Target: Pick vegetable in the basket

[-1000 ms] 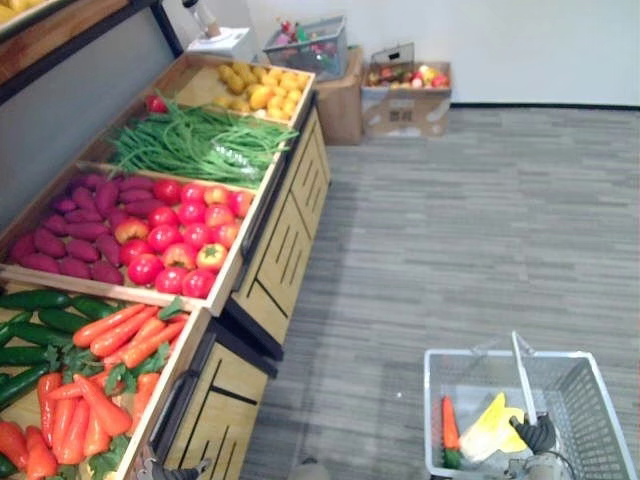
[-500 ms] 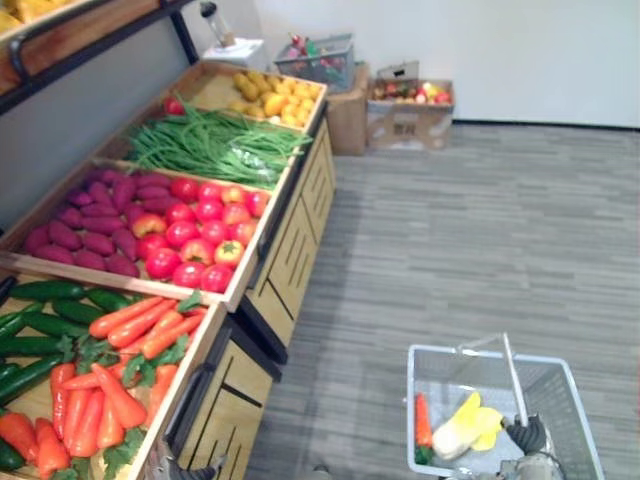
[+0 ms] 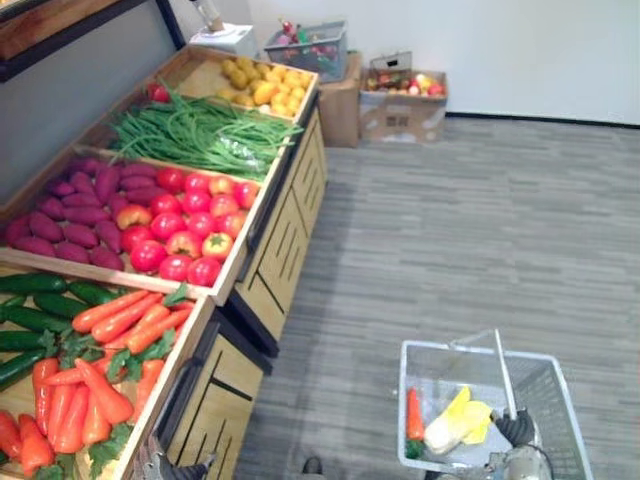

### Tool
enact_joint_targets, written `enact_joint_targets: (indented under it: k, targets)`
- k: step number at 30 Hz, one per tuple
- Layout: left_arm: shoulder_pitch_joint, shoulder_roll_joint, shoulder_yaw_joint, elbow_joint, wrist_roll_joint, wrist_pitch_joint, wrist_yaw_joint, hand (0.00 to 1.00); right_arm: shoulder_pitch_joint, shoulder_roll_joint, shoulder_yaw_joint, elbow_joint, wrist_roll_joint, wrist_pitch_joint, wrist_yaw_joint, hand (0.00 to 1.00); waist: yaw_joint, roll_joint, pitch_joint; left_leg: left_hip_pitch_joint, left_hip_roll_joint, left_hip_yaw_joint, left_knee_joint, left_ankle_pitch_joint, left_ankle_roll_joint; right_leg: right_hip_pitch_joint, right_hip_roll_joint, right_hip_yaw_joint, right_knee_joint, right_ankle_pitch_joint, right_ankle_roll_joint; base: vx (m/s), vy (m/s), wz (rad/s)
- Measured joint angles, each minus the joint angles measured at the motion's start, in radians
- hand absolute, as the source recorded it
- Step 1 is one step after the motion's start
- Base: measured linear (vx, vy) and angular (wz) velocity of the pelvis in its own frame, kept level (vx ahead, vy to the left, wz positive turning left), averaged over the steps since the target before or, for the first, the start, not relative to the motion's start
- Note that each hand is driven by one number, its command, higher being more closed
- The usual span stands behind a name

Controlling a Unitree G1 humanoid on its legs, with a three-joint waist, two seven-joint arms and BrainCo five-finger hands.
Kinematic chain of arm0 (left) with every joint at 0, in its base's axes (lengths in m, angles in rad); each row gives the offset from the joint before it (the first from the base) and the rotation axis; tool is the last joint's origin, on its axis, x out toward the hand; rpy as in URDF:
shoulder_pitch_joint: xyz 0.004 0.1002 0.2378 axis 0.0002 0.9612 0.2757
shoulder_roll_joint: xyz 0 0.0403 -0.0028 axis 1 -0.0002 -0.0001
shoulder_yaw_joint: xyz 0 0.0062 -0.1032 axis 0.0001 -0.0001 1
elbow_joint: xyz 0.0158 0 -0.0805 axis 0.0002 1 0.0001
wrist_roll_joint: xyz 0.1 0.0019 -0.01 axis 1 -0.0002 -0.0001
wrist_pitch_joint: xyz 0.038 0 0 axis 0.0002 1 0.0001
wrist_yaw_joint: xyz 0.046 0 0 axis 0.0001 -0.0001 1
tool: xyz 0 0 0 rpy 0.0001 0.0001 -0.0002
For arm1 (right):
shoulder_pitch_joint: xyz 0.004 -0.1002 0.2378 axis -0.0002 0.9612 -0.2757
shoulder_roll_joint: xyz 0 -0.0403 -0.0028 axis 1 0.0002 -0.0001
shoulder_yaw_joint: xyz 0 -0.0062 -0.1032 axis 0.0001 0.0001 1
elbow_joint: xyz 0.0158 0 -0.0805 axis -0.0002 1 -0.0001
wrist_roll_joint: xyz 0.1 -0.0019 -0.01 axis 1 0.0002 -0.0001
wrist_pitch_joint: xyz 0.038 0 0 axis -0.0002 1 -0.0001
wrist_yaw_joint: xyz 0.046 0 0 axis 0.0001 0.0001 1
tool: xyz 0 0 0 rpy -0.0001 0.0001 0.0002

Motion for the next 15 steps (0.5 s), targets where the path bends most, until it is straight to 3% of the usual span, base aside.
enact_joint_targets:
  k: [2, 3, 5, 7, 11, 15]
  targets:
    - [-0.025, 0.022, 0.006, 0.016, -0.002, 0.006, -0.002, 0.0, -0.001, 0.0, 0.003, -0.001, 0.0, -0.002, 0.0, 1.0, -0.006, -0.001, -0.001, -0.025, 0.016, -0.023, 0.031, 0.01, -0.003, -0.015, 0.0, -0.03, 0.05, -0.048, -0.011, 0.07, -0.144, 0.55]
    - [-0.049, 0.036, 0.012, 0.023, -0.008, 0.011, -0.019, 0.0, -0.003, -0.002, -0.003, -0.002, 0.0, -0.004, -0.002, 1.0, -0.023, -0.004, -0.001, -0.072, 0.01, -0.042, 0.086, 0.02, 0.005, -0.015, -0.012, -0.072, 0.064, -0.078, -0.021, 0.06, -0.122, 0.79]
    - [-0.089, 0.045, 0.012, 0.029, -0.042, 0.03, -0.06, 0.0, 0.005, -0.003, -0.021, -0.008, 0.0, -0.007, -0.004, 1.0, -0.041, -0.024, 0.009, -0.142, -0.012, 0.01, 0.173, 0.079, 0.043, 0.006, -0.031, -0.124, 0.05, -0.075, -0.025, 0.02, -0.103, 0.81]
    - [-0.104, 0.034, -0.023, 0.075, -0.052, 0.055, -0.126, 0.0, 0.013, -0.003, -0.036, -0.014, 0.001, -0.007, -0.005, 1.0, -0.053, -0.022, 0.009, -0.145, -0.011, 0.052, 0.175, 0.108, 0.047, 0.049, -0.032, -0.169, 0.019, -0.073, -0.026, 0.04, -0.106, 0.68]
    - [-0.081, -0.069, -0.074, 0.161, -0.053, 0.096, -0.203, 0.0, 0.026, -0.012, -0.041, -0.017, 0.0, -0.006, -0.006, 1.0, -0.043, -0.027, 0.011, -0.132, -0.005, 0.048, 0.124, 0.158, 0.048, 0.095, -0.004, -0.223, -0.033, -0.067, -0.035, 0.04, -0.076, 0.36]
    - [-0.068, -0.071, -0.091, 0.173, -0.051, 0.108, -0.218, 0.0, -0.001, -0.015, -0.037, -0.013, -0.001, -0.007, -0.006, 1.0, -0.034, -0.02, 0.016, -0.129, -0.009, 0.046, 0.083, 0.188, 0.042, 0.111, 0.012, -0.228, -0.093, -0.029, -0.041, 0.04, -0.03, 0.05]
